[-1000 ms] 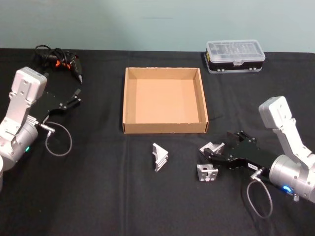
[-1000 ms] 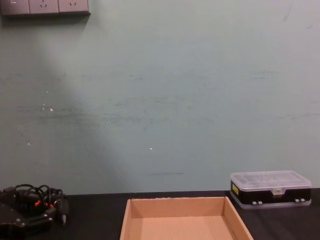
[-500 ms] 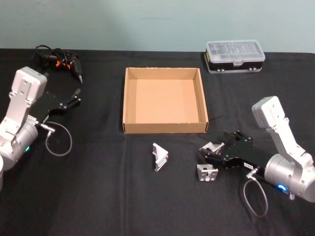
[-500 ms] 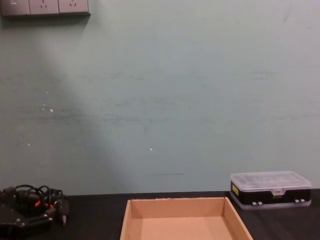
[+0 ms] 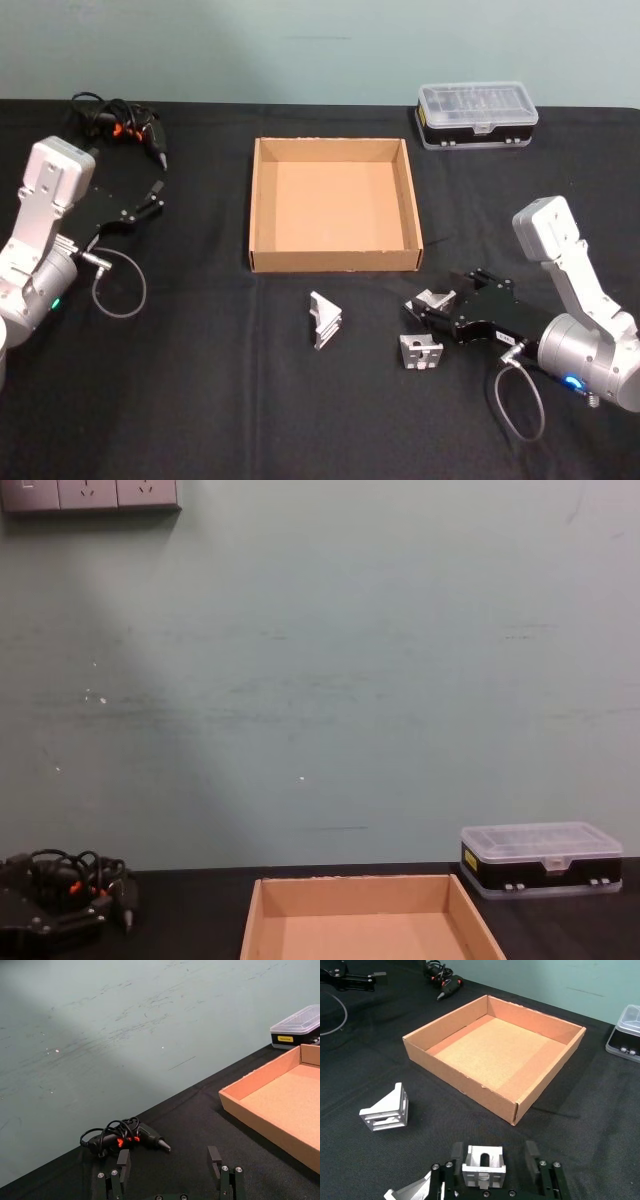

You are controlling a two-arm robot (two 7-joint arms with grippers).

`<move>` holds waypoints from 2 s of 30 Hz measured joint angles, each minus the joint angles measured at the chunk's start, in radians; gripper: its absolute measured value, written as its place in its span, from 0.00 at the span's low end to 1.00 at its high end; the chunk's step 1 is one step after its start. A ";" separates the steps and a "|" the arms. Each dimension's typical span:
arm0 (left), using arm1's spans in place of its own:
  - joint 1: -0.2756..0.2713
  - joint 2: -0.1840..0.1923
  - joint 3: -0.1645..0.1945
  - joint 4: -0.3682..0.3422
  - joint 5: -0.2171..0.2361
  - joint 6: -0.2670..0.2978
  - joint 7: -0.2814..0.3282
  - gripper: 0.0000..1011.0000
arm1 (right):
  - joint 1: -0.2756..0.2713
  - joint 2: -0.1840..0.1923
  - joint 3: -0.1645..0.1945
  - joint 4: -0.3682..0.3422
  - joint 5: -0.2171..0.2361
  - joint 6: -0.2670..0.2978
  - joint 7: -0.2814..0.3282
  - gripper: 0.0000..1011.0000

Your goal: Use one hand to pick up the angle iron from the table and place it into the box.

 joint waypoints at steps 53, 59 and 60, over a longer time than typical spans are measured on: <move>0.000 0.000 0.000 0.000 0.000 0.000 0.000 0.99 | 0.255 -0.095 0.020 0.086 0.038 -0.030 0.018 0.45; 0.000 0.000 0.000 0.000 0.000 0.000 0.000 0.99 | 0.352 -0.128 -0.031 0.175 0.012 -0.016 0.036 0.45; 0.000 0.000 0.000 0.000 0.000 0.000 0.000 0.99 | 0.372 -0.137 -0.044 0.197 0.004 -0.015 0.040 0.45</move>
